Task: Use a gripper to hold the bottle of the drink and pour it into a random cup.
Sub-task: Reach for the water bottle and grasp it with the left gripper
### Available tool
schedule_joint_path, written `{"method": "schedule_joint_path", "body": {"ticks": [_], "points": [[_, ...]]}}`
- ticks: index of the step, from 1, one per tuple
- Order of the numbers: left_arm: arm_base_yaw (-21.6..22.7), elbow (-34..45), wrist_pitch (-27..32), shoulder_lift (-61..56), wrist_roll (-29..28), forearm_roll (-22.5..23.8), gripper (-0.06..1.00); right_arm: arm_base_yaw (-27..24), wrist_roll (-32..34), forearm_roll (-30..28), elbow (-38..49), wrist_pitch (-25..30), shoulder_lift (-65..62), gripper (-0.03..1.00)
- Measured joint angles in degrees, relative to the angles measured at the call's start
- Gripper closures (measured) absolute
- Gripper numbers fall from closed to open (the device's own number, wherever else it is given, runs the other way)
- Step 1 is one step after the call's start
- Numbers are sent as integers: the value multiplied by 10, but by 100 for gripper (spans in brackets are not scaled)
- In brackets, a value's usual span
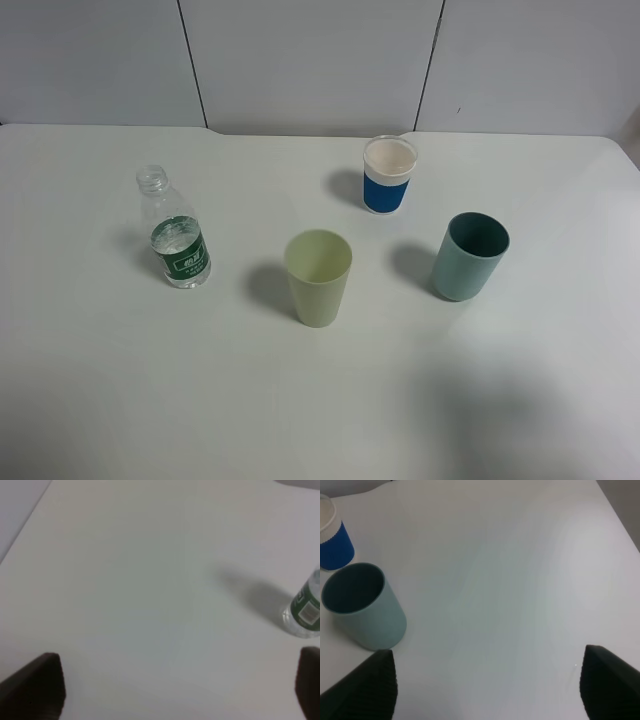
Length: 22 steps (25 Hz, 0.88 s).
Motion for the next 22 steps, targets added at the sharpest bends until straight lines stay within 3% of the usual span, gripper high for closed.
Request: {"method": "schedule_joint_path", "body": {"ticks": [22], "points": [[0,0,0,0,0,0,3,0,0,0,0,0,0,23]]}}
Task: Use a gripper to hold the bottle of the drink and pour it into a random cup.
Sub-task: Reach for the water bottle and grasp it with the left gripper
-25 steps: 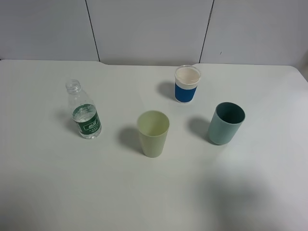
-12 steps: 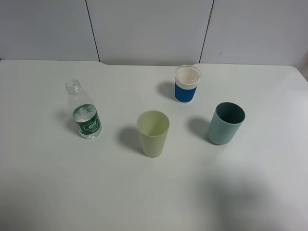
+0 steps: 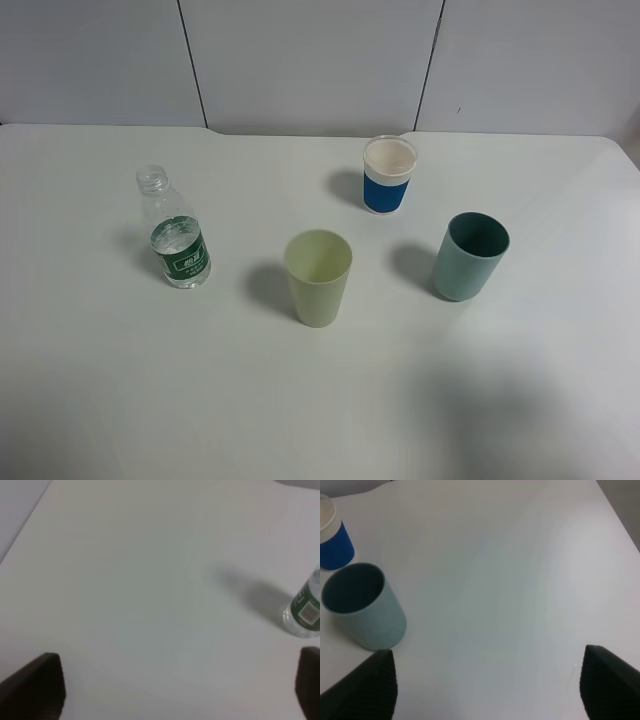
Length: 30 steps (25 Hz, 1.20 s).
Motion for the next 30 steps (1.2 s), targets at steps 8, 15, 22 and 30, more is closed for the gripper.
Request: {"method": "schedule_joint_path", "body": {"ticks": [8,15,22,30], "points": [[0,0,0,0,0,0,3,0,0,0,0,0,0,23],[0,0,0,0,0,0,3,0,0,0,0,0,0,23],[0,0,0,0,0,1,3,0,0,0,0,0,0,23],[0,0,0,0,0,1,3,0,0,0,0,0,0,23]]}}
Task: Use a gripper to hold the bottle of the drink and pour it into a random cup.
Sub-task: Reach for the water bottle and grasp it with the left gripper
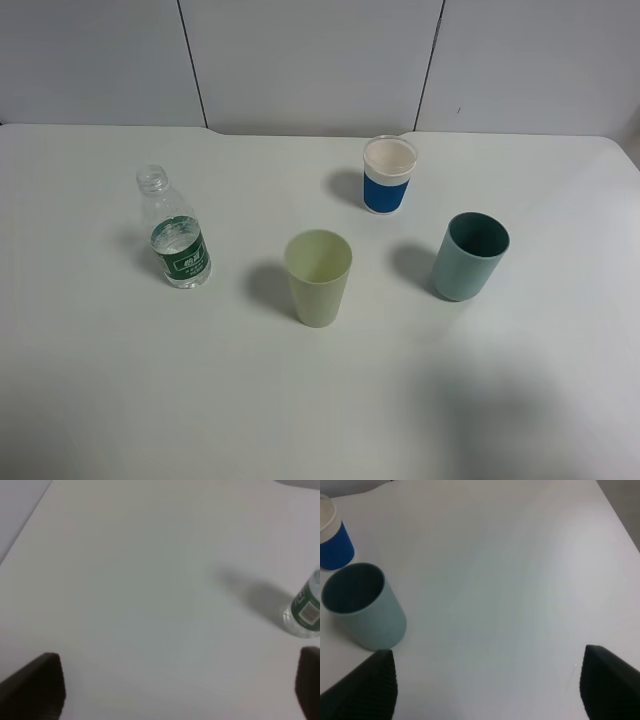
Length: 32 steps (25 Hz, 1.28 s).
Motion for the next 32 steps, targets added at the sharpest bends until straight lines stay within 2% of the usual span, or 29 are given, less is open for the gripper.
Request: {"method": "schedule_joint_path", "body": {"ticks": [7,13,21,29,32], "points": [[0,-7,-4,6,0,0,3,0,0,0,0,0,0,23],[0,-60,-25,94,20,1,4,0,0,0,0,0,0,23],[0,-115,-55,265,122,8,5,0,0,0,0,0,0,23],[-1,-116,-46,429,256,-52,5,0,0,0,0,0,0,23],[-18,-116,-47,473,294,-60,5,0,0,0,0,0,0,23]]}}
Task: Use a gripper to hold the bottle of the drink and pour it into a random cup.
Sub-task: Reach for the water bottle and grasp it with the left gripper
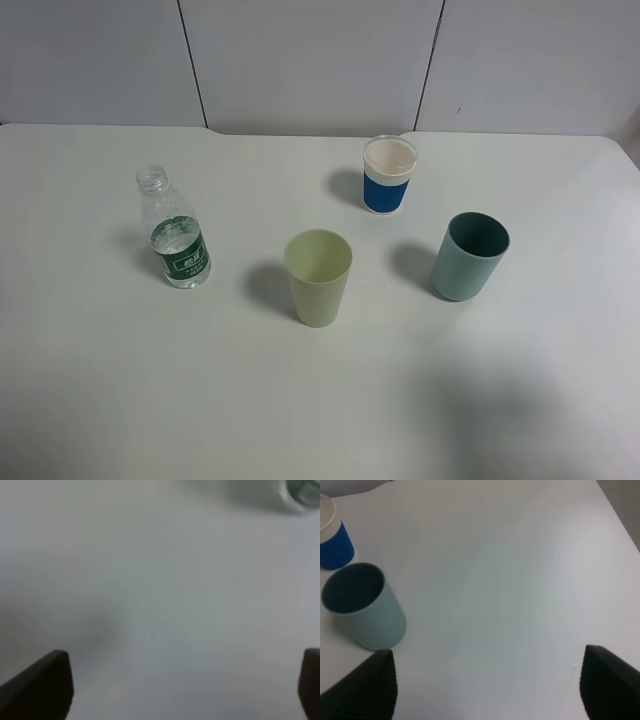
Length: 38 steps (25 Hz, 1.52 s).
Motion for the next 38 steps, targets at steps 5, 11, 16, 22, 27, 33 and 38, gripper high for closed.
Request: {"method": "schedule_joint_path", "body": {"ticks": [5,11,16,22,27,33,38], "points": [[-28,3,-18,56,36,-1,6,0,0,0,0,0,0,23],[-50,45,-72,98,42,-21,6,0,0,0,0,0,0,23],[-53,111,-151,102,65,-66,6,0,0,0,0,0,0,23],[-53,197,-272,102,83,-96,6,0,0,0,0,0,0,23],[-53,225,-335,108,84,-103,6,0,0,0,0,0,0,23],[-53,229,-372,173,84,-117,6,0,0,0,0,0,0,23],[-53,229,-411,238,85,-121,6,0,0,0,0,0,0,23]]}}
